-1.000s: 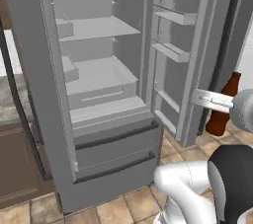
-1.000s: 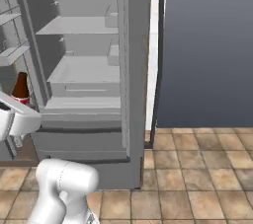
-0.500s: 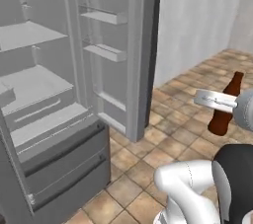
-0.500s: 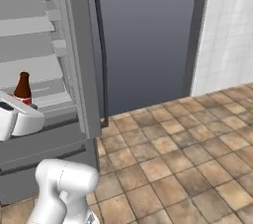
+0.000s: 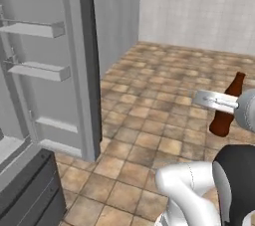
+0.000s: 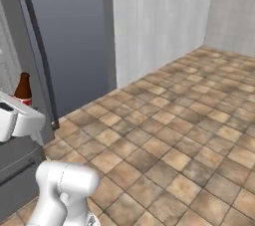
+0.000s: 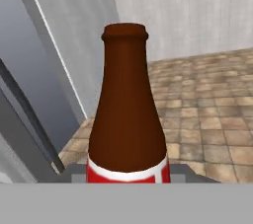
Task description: Open the fridge, grab two sodas, and place both sodas inside the bowl with ice on the dining counter.
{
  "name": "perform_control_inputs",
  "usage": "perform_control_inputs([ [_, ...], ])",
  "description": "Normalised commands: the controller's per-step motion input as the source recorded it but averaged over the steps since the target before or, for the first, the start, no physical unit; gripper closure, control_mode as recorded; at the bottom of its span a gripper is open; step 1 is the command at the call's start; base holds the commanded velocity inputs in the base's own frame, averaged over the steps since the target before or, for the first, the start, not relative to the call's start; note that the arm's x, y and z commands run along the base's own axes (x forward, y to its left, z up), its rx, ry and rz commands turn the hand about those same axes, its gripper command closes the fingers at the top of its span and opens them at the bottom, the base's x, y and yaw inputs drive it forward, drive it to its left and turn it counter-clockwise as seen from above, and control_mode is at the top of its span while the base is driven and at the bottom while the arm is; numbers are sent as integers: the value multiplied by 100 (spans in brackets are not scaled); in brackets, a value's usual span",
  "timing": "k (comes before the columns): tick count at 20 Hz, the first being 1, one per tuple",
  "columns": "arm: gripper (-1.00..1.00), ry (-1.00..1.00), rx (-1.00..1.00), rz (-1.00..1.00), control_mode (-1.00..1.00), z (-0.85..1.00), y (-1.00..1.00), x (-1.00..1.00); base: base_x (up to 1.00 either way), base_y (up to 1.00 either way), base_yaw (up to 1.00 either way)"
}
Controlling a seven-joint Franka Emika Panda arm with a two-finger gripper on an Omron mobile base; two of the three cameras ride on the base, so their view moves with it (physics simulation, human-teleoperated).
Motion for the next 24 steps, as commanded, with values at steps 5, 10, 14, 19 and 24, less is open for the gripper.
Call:
perform_control_inputs([
  [5,100,0,0,0,100,0,0,0,15,-14,-65],
  [10,100,0,0,0,100,0,0,0,38,-13,-58],
  [14,100,0,0,0,100,0,0,0,55,-8,-52],
  [19,100,0,0,0,100,0,0,0,95,0,-36],
  [24,100,0,0,0,100,0,0,0,100,0,-26],
])
